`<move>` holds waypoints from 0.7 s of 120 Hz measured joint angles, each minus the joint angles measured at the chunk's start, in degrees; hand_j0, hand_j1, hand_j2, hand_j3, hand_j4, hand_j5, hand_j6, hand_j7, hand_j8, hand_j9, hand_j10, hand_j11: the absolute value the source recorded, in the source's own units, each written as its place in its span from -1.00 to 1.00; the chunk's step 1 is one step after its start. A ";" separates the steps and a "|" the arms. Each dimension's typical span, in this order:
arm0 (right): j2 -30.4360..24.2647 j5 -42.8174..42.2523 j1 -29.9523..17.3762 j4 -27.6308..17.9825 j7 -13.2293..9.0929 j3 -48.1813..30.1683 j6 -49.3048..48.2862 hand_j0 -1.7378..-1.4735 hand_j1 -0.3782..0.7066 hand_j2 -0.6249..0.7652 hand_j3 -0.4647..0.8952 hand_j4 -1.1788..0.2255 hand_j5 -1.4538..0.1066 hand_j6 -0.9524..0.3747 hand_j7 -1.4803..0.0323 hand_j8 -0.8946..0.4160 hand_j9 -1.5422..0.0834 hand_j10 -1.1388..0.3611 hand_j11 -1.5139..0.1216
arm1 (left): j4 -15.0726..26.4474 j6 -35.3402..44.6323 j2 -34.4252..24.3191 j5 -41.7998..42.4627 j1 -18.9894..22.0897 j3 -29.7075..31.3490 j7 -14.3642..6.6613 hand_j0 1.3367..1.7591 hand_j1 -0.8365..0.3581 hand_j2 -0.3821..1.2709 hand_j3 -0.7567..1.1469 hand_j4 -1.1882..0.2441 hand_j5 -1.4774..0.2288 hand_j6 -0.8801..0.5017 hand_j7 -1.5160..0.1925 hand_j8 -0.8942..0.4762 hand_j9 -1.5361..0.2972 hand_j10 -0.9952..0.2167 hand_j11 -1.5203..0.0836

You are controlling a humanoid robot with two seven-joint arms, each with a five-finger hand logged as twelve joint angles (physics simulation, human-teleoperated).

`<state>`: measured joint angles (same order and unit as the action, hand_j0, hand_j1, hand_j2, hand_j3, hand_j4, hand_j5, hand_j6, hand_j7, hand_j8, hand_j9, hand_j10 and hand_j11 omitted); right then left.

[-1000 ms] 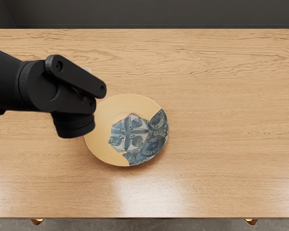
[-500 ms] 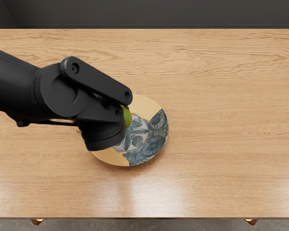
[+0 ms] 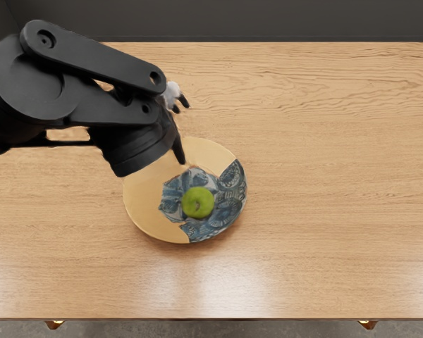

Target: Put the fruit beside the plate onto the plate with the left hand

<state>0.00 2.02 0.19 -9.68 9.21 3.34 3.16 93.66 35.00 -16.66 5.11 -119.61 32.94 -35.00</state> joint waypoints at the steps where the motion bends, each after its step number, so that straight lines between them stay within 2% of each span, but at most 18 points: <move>1: 0.00 0.00 0.00 0.00 0.00 0.00 0.00 -0.40 -0.87 -0.11 -0.32 0.63 0.80 0.38 0.89 0.31 0.84 0.47 0.79 | 0.03 0.00 -1.09 -0.33 0.08 -0.32 0.00 0.52 0.46 -0.46 -0.20 0.29 0.30 -0.09 0.34 -0.08 0.27 0.18 0.44; 7: 0.00 0.00 0.02 0.01 -0.01 0.00 0.00 -0.40 -0.87 -0.11 -0.32 0.63 0.80 0.38 0.89 0.31 0.84 0.47 0.79 | 0.23 -0.08 -9.35 -2.76 3.00 -3.15 0.00 0.52 0.47 -0.46 -0.20 0.30 0.31 -0.09 0.36 -0.07 0.29 0.19 0.45; 18: 0.00 0.00 0.03 0.01 -0.03 0.00 0.00 -0.40 -0.87 -0.11 -0.32 0.63 0.80 0.38 0.89 0.31 0.84 0.47 0.79 | 0.47 -7.07 -23.09 -8.26 14.85 -12.21 0.00 0.52 0.48 -0.47 -0.20 0.30 0.33 -0.08 0.37 -0.06 0.30 0.21 0.47; 24: 0.00 0.00 0.03 0.01 -0.04 0.00 0.00 -0.40 -0.87 -0.11 -0.32 0.63 0.80 0.38 0.89 0.31 0.84 0.47 0.79 | 0.54 -13.28 -28.13 -10.95 19.23 -17.70 0.00 0.52 0.48 -0.47 -0.20 0.31 0.34 -0.08 0.38 -0.06 0.31 0.22 0.47; 30: 0.00 0.00 0.04 0.01 -0.05 0.00 0.00 -0.40 -0.87 -0.11 -0.32 0.63 0.80 0.38 0.89 0.31 0.84 0.47 0.79 | 0.57 -19.96 -32.31 -12.92 21.50 -22.61 0.00 0.52 0.48 -0.47 -0.20 0.31 0.34 -0.08 0.38 -0.06 0.31 0.22 0.48; 40: 0.00 0.00 0.05 0.01 -0.06 0.00 0.00 -0.40 -0.87 -0.11 -0.32 0.63 0.80 0.38 0.89 0.31 0.84 0.47 0.79 | 0.58 -31.17 -37.40 -14.71 28.24 -30.05 0.33 0.52 0.49 -0.47 -0.20 0.31 0.35 -0.08 0.39 -0.06 0.32 0.23 0.49; 55: 0.00 0.00 0.07 0.01 -0.06 0.00 0.00 -0.40 -0.87 -0.11 -0.32 0.63 0.80 0.38 0.89 0.31 0.84 0.47 0.79 | -0.26 -47.16 -39.88 -15.29 33.74 -38.61 0.70 0.52 0.49 -0.48 -0.20 0.31 0.35 -0.08 0.40 -0.06 0.32 0.23 0.49; 66: 0.00 0.00 0.07 0.01 -0.07 0.00 0.00 -0.40 -0.87 -0.11 -0.32 0.63 0.80 0.38 0.89 0.31 0.84 0.47 0.79 | -2.36 -55.88 -39.88 -14.95 34.76 -41.25 0.35 0.52 0.49 -0.48 -0.20 0.31 0.36 -0.08 0.40 -0.06 0.33 0.23 0.50; 84: 0.00 0.00 0.07 -0.01 -0.07 0.00 0.00 -0.40 -0.87 -0.11 -0.32 0.63 0.80 0.38 0.89 0.31 0.84 0.47 0.79 | -4.58 -63.47 -39.18 -14.29 35.15 -42.69 0.08 0.52 0.50 -0.48 -0.20 0.32 0.36 -0.08 0.40 -0.05 0.33 0.24 0.50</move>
<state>0.00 2.02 0.26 -9.70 9.14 3.34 3.16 89.09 -28.47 -55.85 -9.18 -84.46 -9.75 -34.92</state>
